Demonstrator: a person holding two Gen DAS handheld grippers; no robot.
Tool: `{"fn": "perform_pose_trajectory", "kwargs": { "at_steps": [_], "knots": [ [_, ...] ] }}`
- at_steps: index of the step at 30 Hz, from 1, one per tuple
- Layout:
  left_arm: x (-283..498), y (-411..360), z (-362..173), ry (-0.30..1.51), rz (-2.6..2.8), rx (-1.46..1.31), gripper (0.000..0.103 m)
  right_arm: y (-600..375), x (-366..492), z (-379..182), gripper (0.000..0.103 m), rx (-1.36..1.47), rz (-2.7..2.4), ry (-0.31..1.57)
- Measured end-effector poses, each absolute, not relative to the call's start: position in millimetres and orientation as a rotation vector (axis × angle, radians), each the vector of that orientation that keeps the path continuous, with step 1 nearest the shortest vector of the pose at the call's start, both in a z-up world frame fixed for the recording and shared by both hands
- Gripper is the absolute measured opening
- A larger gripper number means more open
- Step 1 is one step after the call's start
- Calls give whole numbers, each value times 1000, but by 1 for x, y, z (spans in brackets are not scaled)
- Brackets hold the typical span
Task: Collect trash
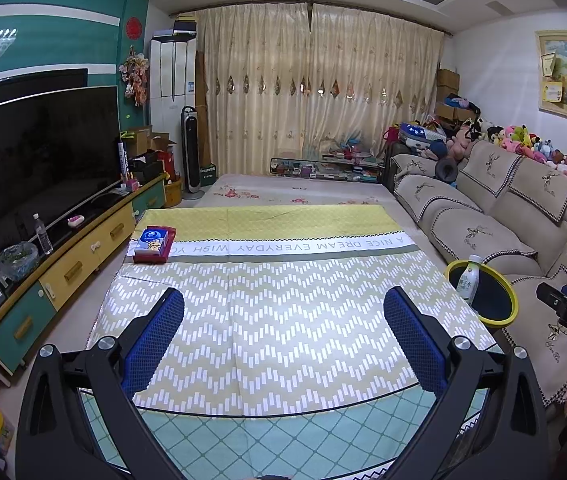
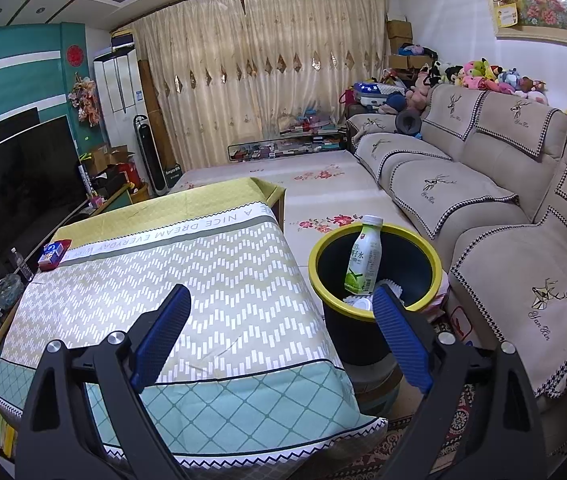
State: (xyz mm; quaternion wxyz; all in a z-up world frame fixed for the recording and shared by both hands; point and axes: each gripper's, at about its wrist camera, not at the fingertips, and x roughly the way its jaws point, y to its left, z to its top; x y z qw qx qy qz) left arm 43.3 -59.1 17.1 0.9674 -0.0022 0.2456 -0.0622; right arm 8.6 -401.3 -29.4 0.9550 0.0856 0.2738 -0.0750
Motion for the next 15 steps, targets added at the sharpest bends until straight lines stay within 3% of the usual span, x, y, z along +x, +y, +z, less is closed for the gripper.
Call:
{"fn": "perform_pose_trajectory", "kwargs": {
  "at_steps": [15],
  "knots": [
    [44,-61,15,504,-127,-2,98,-401,10,-34,87,177,-151,563]
  ]
}}
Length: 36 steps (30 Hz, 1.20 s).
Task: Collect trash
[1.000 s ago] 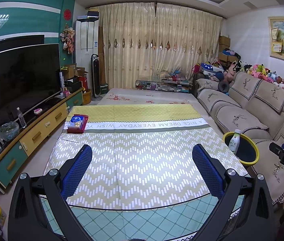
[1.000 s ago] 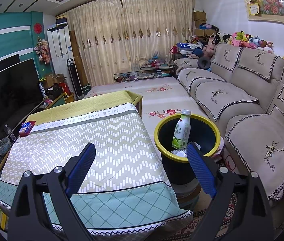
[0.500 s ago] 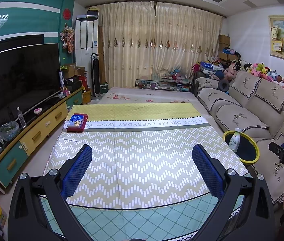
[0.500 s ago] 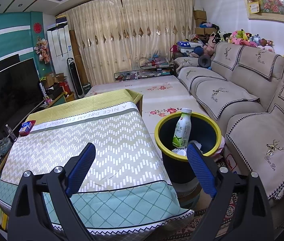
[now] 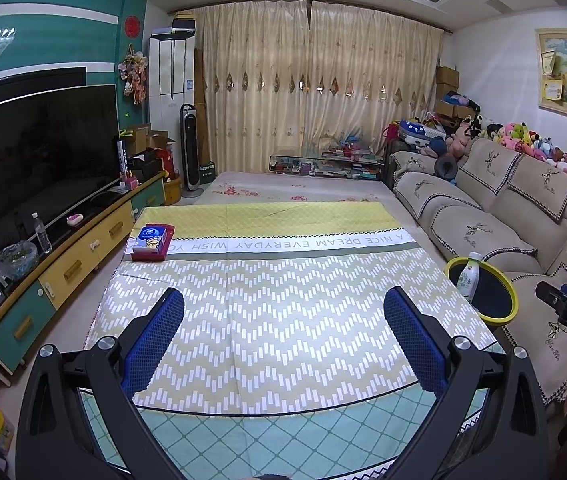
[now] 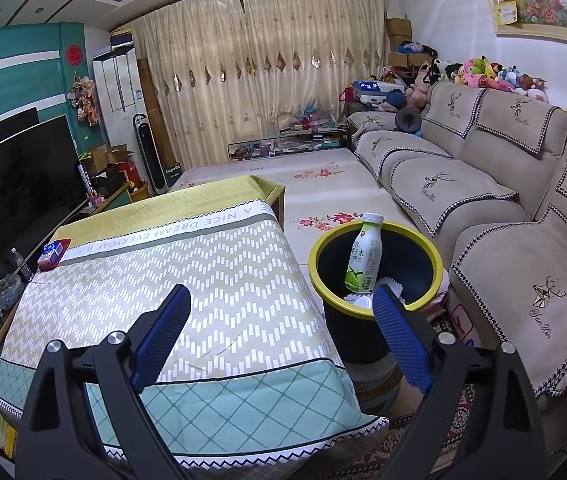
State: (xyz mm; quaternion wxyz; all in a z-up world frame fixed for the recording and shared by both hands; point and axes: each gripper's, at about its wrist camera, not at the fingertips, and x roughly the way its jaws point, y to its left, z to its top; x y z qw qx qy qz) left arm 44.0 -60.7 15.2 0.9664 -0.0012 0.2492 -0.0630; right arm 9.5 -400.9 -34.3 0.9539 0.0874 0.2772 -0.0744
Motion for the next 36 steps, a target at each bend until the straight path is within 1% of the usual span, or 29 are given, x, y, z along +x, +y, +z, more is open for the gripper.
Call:
{"fn": "perform_pose_trajectory", "kwargs": {
  "at_steps": [36],
  "knots": [
    [50,-63,10,528,-136,-1,98,-397,14,-42,87,183,-149,579]
  ]
}}
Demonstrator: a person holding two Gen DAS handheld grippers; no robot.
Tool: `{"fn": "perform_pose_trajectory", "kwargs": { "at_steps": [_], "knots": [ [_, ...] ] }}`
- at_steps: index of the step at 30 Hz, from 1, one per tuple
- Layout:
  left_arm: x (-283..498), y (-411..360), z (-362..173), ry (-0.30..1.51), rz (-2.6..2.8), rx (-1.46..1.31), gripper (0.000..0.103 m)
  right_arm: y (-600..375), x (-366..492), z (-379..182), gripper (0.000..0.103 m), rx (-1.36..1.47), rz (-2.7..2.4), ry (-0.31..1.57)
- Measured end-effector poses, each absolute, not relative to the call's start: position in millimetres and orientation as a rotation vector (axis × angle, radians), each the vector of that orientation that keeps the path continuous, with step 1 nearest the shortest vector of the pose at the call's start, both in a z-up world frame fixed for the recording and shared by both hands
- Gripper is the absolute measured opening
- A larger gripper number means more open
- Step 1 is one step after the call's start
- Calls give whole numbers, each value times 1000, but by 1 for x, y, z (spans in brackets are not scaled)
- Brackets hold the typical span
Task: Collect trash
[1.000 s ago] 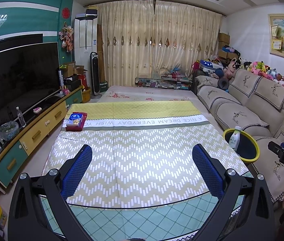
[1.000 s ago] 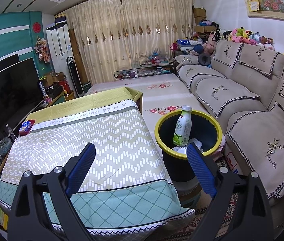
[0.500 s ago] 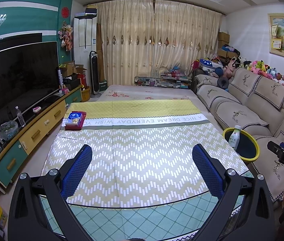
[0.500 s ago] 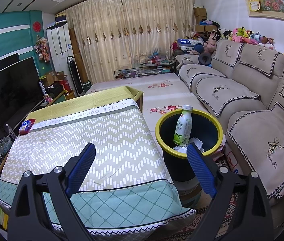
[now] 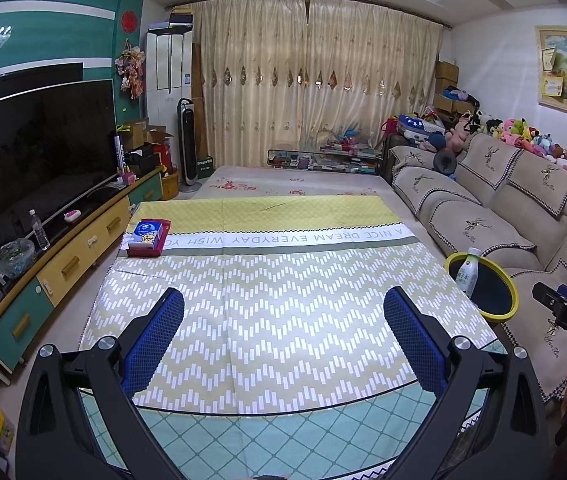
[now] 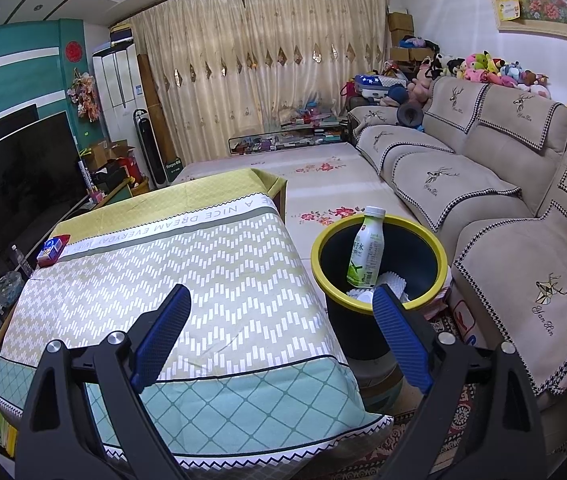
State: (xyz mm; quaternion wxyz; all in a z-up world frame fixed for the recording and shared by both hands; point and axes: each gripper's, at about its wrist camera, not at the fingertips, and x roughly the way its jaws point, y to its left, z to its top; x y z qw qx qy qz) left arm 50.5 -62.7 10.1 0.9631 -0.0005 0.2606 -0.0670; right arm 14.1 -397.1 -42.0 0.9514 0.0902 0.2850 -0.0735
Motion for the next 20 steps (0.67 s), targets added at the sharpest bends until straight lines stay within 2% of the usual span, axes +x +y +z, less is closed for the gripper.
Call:
{"fn": "perform_pose_trajectory", "kwargs": {
  "at_steps": [11,20],
  "knots": [
    [71,-63,5,529,-147,-3,98,-395,27,-48,87,176,-141,603],
    [181,-42,-42,697,-106,-19,98,-376,122,-63,93,140,-34,683]
  ]
}}
